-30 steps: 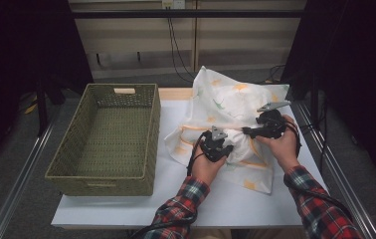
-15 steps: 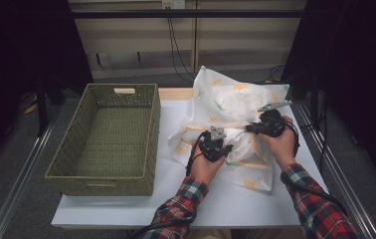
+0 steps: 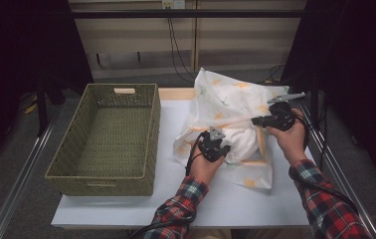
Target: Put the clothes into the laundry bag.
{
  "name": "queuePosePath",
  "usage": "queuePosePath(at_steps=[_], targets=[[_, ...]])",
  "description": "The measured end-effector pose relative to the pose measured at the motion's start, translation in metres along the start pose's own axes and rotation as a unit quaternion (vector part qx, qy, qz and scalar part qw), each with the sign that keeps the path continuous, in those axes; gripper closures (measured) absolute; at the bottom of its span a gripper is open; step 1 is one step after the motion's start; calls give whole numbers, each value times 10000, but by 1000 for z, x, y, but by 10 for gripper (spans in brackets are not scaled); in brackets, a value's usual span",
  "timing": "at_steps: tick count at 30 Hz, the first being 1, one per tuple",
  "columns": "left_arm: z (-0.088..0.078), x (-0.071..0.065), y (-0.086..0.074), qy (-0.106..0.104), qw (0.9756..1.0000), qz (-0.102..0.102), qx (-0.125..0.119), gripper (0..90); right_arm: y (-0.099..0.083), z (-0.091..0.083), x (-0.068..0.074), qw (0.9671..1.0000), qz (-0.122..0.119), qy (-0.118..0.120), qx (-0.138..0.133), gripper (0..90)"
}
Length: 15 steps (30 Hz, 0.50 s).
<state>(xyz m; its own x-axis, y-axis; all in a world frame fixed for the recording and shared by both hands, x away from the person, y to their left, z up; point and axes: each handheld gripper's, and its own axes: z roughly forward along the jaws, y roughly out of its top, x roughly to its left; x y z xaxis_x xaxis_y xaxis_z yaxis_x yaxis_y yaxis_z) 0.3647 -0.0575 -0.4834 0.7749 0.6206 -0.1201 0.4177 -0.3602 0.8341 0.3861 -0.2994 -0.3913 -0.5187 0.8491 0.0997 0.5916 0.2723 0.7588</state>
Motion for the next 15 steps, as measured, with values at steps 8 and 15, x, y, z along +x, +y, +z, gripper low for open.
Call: queuePosePath(at_steps=[8,15], targets=[[-7,1,-2,192,9996,-208,-81,330,1,-4,4,9999,-26,109,65,888],[-20,-11,-1,26,9999,-38,-106,282,-2,-5,6,9998,-11,148,95,888]])
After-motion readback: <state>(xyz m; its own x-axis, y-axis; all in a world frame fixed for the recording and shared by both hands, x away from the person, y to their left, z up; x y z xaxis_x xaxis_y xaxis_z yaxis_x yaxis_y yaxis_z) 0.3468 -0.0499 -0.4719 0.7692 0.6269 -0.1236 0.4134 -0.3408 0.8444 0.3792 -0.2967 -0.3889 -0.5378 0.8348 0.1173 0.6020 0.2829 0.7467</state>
